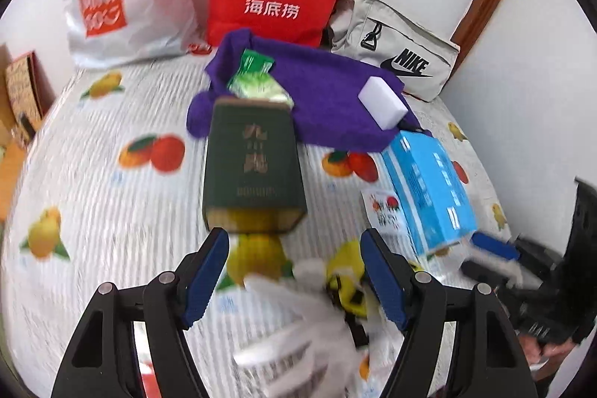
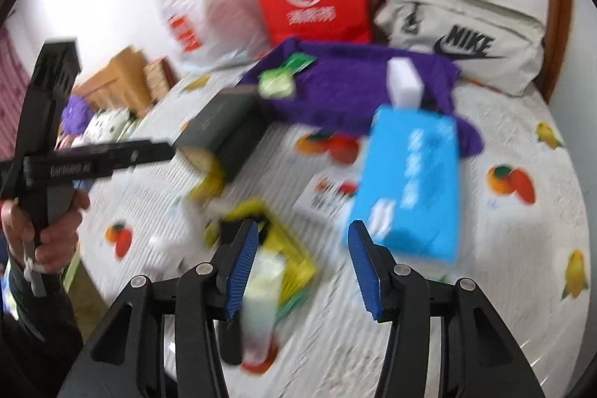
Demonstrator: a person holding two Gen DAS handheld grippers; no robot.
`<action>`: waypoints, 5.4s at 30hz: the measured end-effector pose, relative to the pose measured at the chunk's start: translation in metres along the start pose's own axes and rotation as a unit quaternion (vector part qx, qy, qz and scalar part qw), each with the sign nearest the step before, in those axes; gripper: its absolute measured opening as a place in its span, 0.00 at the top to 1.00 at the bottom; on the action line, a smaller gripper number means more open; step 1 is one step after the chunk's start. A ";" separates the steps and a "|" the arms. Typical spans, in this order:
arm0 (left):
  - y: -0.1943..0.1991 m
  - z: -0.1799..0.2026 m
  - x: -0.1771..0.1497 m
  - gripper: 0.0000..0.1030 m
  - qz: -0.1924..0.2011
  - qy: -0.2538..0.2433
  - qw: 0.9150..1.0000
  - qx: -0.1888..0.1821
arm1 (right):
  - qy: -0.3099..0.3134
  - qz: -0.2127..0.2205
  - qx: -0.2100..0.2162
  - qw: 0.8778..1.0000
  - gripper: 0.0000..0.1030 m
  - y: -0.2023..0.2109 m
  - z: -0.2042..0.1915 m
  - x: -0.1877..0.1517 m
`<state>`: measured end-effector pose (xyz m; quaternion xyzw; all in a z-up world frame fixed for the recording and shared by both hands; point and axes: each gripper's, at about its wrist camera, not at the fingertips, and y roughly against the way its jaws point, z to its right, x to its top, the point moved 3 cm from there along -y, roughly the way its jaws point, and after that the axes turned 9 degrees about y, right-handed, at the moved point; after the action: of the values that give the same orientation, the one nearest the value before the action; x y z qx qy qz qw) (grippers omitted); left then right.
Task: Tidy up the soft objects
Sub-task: 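Grasp another black watch strap with the right tool while the left tool approaches the white glove, then grasp the white glove with the left tool while the right tool lifts the strap, then carry the white glove and black strap toward the purple towel with both tools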
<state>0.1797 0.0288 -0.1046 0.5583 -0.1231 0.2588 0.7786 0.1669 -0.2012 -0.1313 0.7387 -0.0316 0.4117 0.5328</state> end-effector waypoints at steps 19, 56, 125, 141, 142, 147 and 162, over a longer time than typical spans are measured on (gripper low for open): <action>0.015 -0.036 -0.064 0.31 -0.007 0.035 0.999 -0.012 | 0.005 -0.057 0.067 0.996 0.76 -0.048 -0.048 -0.034; 0.008 -0.005 -0.080 0.31 -0.024 -0.002 0.998 -0.062 | -0.023 0.017 0.044 0.999 0.96 -0.026 -0.021 -0.014; 0.006 -0.019 -0.079 0.80 0.008 -0.007 0.996 -0.093 | 0.109 -0.029 -0.036 0.993 0.68 -0.059 -0.067 -0.026; 0.009 -0.023 -0.075 0.80 0.010 -0.001 0.996 -0.089 | 0.063 0.009 -0.021 0.998 0.80 -0.019 -0.047 -0.028; 0.009 -0.023 -0.075 0.80 0.009 0.000 0.996 -0.086 | 0.059 0.007 -0.026 0.998 0.80 -0.016 -0.043 -0.031; 0.004 -0.029 -0.073 0.80 0.005 0.008 0.998 -0.059 | 0.018 -0.007 -0.057 0.998 0.80 -0.002 -0.007 -0.060; -0.006 -0.025 -0.054 0.80 -0.006 0.003 1.000 -0.013 | -0.012 0.008 -0.016 1.000 0.80 0.022 0.019 -0.080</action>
<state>0.1351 0.0363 -0.1436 0.5482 -0.1207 0.2537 0.7877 0.1145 -0.2576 -0.1671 0.7348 -0.0501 0.4065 0.5407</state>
